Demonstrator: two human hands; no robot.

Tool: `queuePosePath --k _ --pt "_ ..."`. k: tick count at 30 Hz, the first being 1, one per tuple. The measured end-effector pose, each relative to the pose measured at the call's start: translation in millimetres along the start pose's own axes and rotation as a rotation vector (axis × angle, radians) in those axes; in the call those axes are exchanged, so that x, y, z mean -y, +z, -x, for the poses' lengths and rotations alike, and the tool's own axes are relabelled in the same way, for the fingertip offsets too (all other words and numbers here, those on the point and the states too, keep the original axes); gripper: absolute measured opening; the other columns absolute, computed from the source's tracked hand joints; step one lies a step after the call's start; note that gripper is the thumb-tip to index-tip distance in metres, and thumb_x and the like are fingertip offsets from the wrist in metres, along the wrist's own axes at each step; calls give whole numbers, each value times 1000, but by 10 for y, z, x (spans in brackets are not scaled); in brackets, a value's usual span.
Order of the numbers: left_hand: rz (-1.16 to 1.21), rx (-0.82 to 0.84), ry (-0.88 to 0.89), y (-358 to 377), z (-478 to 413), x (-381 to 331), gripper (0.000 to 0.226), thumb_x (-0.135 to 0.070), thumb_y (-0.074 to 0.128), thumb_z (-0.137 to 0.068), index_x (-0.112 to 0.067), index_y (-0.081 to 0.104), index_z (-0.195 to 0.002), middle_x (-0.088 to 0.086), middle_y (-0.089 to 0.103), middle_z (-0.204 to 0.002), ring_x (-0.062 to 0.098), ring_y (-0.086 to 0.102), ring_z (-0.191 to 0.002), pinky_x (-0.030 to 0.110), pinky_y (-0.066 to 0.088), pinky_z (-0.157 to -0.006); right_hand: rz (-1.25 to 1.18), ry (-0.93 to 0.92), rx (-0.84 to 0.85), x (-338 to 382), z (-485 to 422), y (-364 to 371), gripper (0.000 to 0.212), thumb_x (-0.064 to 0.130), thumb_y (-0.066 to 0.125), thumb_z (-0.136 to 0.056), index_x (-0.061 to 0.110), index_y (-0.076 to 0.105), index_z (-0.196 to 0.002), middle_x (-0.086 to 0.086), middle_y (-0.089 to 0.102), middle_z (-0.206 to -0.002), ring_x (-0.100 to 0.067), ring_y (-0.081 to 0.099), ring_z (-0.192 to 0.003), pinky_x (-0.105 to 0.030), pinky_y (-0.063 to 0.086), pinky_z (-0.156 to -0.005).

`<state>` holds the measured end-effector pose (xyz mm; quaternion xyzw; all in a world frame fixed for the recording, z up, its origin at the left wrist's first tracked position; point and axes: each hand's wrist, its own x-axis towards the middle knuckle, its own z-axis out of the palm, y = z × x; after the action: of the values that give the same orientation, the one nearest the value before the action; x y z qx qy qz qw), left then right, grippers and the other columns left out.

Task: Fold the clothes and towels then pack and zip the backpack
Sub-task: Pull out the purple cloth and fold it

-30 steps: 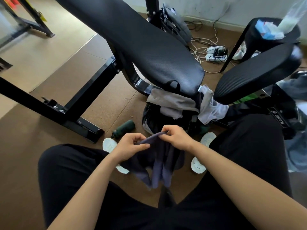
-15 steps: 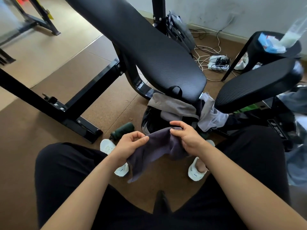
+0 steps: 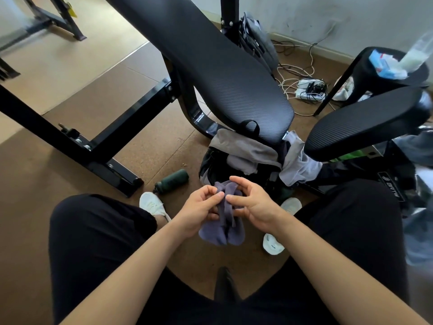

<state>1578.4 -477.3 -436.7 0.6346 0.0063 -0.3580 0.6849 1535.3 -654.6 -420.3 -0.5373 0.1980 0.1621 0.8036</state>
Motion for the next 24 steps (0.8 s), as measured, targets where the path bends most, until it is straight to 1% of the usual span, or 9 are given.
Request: queuePosePath --k 2,5,7,10,14,16,19,21,24 --pt "2 -7 -4 11 -4 14 9 -22 64 -101 -14 59 -101 17 59 -93 31 57 -84 36 49 -67 28 -4 -4 -27 -5 16 71 -11 68 -88 14 42 -149 -7 51 -144 -29 63 -122 -30 59 -72" --pt "1 -47 7 -1 -11 9 8 -20 63 -101 -15 59 -99 17 57 -94 33 52 -87 36 46 -65 113 -45 -68 -28 -22 13 79 -13 71 -84 13 39 -152 -6 49 -144 -19 60 -120 -30 61 -74" --pt "0 -57 23 -9 -11 -3 7 -20 63 -101 -15 60 -97 16 58 -94 34 52 -88 36 47 -65 196 -75 -119 -36 -48 -15 84 -10 75 -82 13 38 -153 -6 48 -144 -20 59 -122 -35 61 -85" --pt "-8 -47 22 7 0 -16 7 -19 64 -101 -15 60 -98 16 60 -95 34 55 -89 37 49 -67 277 -89 -148 -49 -58 -29 91 -3 81 -78 16 36 -155 -6 47 -149 -27 53 -133 -50 55 -100" --pt "-2 -37 10 54 22 -21 10 -18 63 -101 -10 58 -106 18 64 -96 34 61 -89 36 50 -66 292 -72 -120 -57 -35 45 90 -1 80 -80 15 35 -156 -7 46 -151 -27 53 -134 -52 53 -102" --pt "17 -50 12 70 29 -29 9 -17 62 -101 -11 58 -105 16 64 -92 29 64 -82 31 50 -62 246 -60 -121 -57 -29 66 85 -5 76 -83 12 35 -155 -8 45 -151 -28 55 -130 -47 57 -98" --pt "60 -55 -5 81 35 -37 7 -19 63 -100 -13 63 -104 13 61 -90 19 60 -75 23 48 -57 89 -26 -148 -25 -6 101 76 -15 67 -87 7 36 -153 -8 43 -142 -22 66 -106 -30 63 -75" --pt "65 -42 4 79 54 -57 15 -20 69 -95 -14 67 -108 13 63 -94 22 60 -82 24 49 -62 -4 -2 -168 -24 -16 108 74 -18 64 -88 4 35 -152 -13 43 -142 -19 67 -96 -26 62 -69" --pt "-83 16 129 53 106 -104 50 -12 85 -77 -16 65 -122 9 74 -110 20 70 -100 26 58 -81 -160 24 -223 -30 -55 95 70 -21 60 -88 -2 34 -151 -20 47 -139 -24 67 -93 -25 61 -63"
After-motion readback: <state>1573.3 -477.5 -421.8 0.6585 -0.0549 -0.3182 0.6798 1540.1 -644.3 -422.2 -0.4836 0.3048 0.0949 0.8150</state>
